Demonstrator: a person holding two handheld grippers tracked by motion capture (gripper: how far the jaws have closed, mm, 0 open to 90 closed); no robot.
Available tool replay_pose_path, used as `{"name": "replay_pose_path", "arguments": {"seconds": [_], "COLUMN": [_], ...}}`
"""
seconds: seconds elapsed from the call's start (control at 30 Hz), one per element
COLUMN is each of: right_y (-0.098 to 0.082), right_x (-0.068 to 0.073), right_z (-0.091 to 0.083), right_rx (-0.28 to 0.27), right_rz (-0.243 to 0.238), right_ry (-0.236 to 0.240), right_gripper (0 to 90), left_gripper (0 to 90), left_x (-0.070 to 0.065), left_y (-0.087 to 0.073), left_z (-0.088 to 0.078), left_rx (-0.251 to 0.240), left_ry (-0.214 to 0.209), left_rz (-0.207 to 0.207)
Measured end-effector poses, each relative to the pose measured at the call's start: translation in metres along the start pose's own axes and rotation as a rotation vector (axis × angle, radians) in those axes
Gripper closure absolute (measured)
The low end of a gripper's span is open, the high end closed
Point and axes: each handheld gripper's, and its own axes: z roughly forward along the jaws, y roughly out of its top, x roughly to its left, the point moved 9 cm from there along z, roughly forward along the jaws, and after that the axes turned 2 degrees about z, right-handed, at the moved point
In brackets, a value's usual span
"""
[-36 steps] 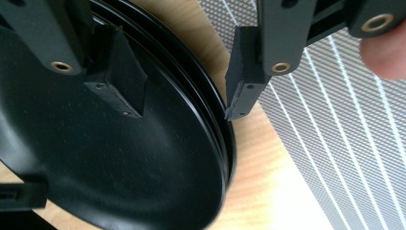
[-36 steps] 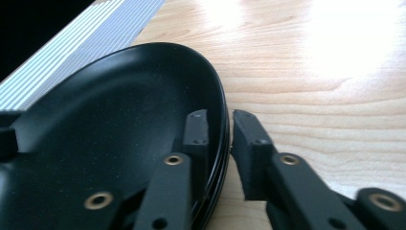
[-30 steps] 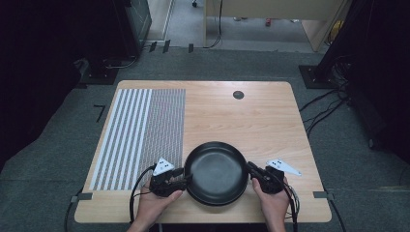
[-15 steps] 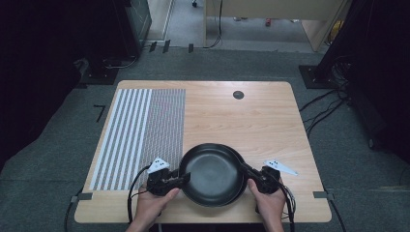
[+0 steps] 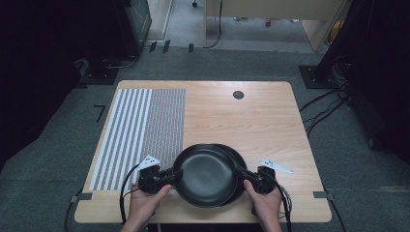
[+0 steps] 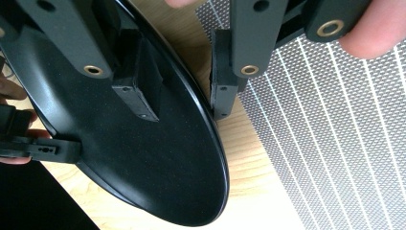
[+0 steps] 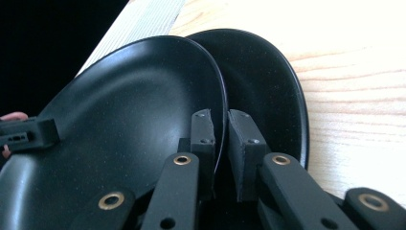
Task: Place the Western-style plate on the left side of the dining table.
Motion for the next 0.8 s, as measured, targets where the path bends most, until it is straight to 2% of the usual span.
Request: {"name": "replay_pose_path", "arguments": {"seconds": [0.27, 0.4, 0.47, 0.5, 0.63, 0.8], "right_y": [0.0, 0.001, 0.002, 0.003, 0.004, 0.006], "right_x": [0.001, 0.002, 0.002, 0.003, 0.004, 0.005], "right_z": [0.01, 0.012, 0.011, 0.01, 0.008, 0.006], "right_rx": [0.01, 0.016, 0.01, 0.004, -0.013, -0.028], "right_rz": [0.094, 0.122, 0.161, 0.185, 0.214, 0.274], "right_ry": [-0.004, -0.014, -0.011, -0.003, 0.009, 0.038], "right_gripper": [80.6, 81.8, 83.0, 83.6, 83.7, 84.7], "left_gripper": [64.9, 64.8, 65.6, 66.5, 69.1, 72.0], "left_x": [0.001, 0.001, 0.0, -0.001, -0.005, -0.004], "left_y": [-0.001, -0.002, -0.003, -0.002, -0.001, 0.0], "left_z": [-0.002, -0.002, -0.003, -0.003, -0.006, -0.007], "left_rx": [-0.001, 0.001, 0.001, -0.003, -0.012, -0.012], "left_ry": [-0.023, -0.026, -0.022, -0.029, -0.042, -0.068], "left_rz": [-0.013, -0.026, -0.032, -0.04, -0.056, -0.111]}}
